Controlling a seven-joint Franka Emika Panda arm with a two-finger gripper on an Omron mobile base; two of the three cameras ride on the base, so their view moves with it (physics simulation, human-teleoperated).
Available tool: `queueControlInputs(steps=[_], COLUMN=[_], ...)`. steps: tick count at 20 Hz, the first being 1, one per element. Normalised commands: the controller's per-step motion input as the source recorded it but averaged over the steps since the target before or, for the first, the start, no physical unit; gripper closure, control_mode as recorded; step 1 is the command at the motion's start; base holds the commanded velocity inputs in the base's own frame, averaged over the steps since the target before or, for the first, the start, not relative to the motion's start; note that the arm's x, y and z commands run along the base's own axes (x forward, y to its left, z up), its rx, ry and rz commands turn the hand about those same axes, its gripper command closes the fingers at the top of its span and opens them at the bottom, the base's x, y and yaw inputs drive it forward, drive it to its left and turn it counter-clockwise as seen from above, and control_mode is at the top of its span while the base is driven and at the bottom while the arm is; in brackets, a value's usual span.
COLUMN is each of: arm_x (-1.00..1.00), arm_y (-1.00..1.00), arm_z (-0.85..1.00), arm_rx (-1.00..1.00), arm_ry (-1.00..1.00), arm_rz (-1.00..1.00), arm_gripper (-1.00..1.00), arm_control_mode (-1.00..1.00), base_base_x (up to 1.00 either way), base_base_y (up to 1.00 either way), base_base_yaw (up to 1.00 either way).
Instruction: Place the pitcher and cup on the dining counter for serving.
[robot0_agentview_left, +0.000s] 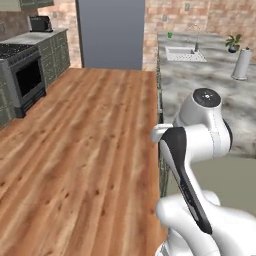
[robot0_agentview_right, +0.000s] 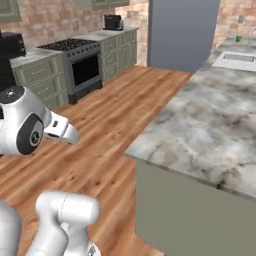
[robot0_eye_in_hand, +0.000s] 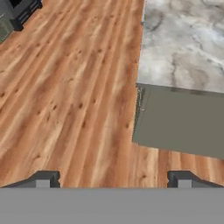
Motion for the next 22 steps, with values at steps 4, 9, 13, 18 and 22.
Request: queueControlInputs(steps=[4, 9, 13, 18, 22], arm_x=[0.00, 0.00, 0.00, 0.00, 0.00], arm_y=[0.00, 0.00, 0.00, 0.00, 0.00], arm_z=[0.00, 0.00, 0.00, 0.00, 0.00], arm_rx=[0.00, 0.00, 0.00, 0.00, 0.00], arm_ry=[0.00, 0.00, 0.00, 0.00, 0.00], arm_rz=[0.00, 0.00, 0.00, 0.00, 0.00], arm_gripper=[-1.00, -1.00, -1.00, -1.00, -1.00], arm_control_mode=[1.00, 1.00, 1.00, 1.00, 1.00], base_base_x=[0.71, 0.98, 1.00, 1.00, 1.00], base_base_y=[1.00, 1.00, 0.89, 0.77, 0.67], base_base_yaw=[-0.35, -0.41, -0.39, -0.38, -0.33])
